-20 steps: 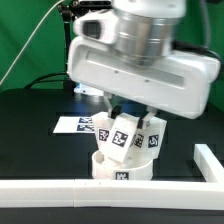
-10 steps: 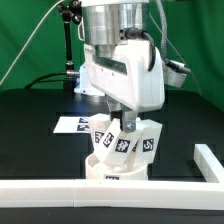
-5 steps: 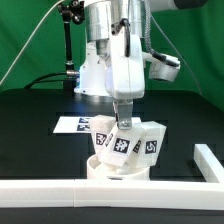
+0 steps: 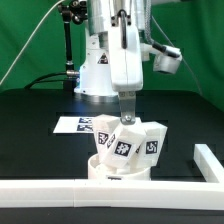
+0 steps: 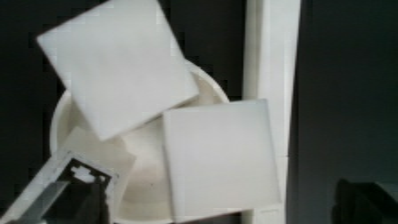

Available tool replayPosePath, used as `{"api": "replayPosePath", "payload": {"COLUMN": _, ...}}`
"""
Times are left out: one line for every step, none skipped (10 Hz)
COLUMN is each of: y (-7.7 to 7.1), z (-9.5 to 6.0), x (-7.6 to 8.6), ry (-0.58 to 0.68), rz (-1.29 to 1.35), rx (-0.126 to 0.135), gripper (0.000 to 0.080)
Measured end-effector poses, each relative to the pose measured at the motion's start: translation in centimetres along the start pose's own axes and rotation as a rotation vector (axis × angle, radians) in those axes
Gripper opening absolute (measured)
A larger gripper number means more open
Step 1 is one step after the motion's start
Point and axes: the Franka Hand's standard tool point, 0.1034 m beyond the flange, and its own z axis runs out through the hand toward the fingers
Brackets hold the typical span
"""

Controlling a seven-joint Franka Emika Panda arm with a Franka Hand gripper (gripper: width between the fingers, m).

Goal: Assemble stool

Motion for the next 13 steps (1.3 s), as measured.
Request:
{"api": "replayPosePath", "payload": {"y": -0.21, "z": -0.68, "x": -0.21, "ry": -0.01, "rz": -0.011, "rx": 0.004, "gripper": 0.0644}}
{"api": "replayPosePath", "payload": {"y": -0.1, "z": -0.33, "x": -0.03, "ry": -0.004, "rz": -0.033, "rx": 0.003, "gripper": 0.0648}}
{"api": "replayPosePath", "payload": {"y": -0.02, "z": -0.19, "x": -0.01, "ry": -0.003, "rz": -0.032, "rx": 0.001, "gripper": 0.0648}}
{"api": "replayPosePath", "payload": {"y": -0.02, "z": -0.19, "x": 0.01, "ry": -0.002, "rz": -0.054, "rx": 0.001, "gripper": 0.0648}}
{"api": "replayPosePath", "payload": {"y": -0.01, "z": -0.18, "x": 0.03, "ry": -0.002, "rz": -0.144, "rx": 0.0, "gripper": 0.0648}}
{"api": "replayPosePath", "payload": {"y": -0.05, "z": -0.28, "x": 0.08, "ry": 0.011, "rz": -0.32, "rx": -0.007, "gripper": 0.0648}}
{"api": "replayPosePath", "payload": {"y": -0.25, "z": -0.61, "x": -0.1, "ry": 0.016, "rz": -0.491, "rx": -0.006, "gripper": 0.0648}}
{"api": "replayPosePath", "payload": {"y": -0.38, "z": -0.86, "x": -0.33, "ry": 0.013, "rz": -0.604, "rx": -0.001, "gripper": 0.0648}}
{"api": "replayPosePath", "payload": {"y": -0.28, "z": -0.87, "x": -0.28, "ry": 0.014, "rz": -0.653, "rx": -0.002, "gripper": 0.0648}}
{"api": "replayPosePath", "payload": {"y": -0.26, "z": -0.81, "x": -0.17, "ry": 0.016, "rz": -0.719, "rx": -0.005, "gripper": 0.0648}}
{"api": "replayPosePath", "payload": {"y": -0.27, "z": -0.82, "x": -0.08, "ry": 0.019, "rz": -0.793, "rx": -0.007, "gripper": 0.0648}}
{"api": "replayPosePath", "payload": {"y": -0.27, "z": -0.82, "x": 0.02, "ry": 0.023, "rz": -0.853, "rx": -0.011, "gripper": 0.0648}}
{"api": "replayPosePath", "payload": {"y": -0.26, "z": -0.83, "x": 0.22, "ry": 0.028, "rz": -0.974, "rx": -0.018, "gripper": 0.0648}}
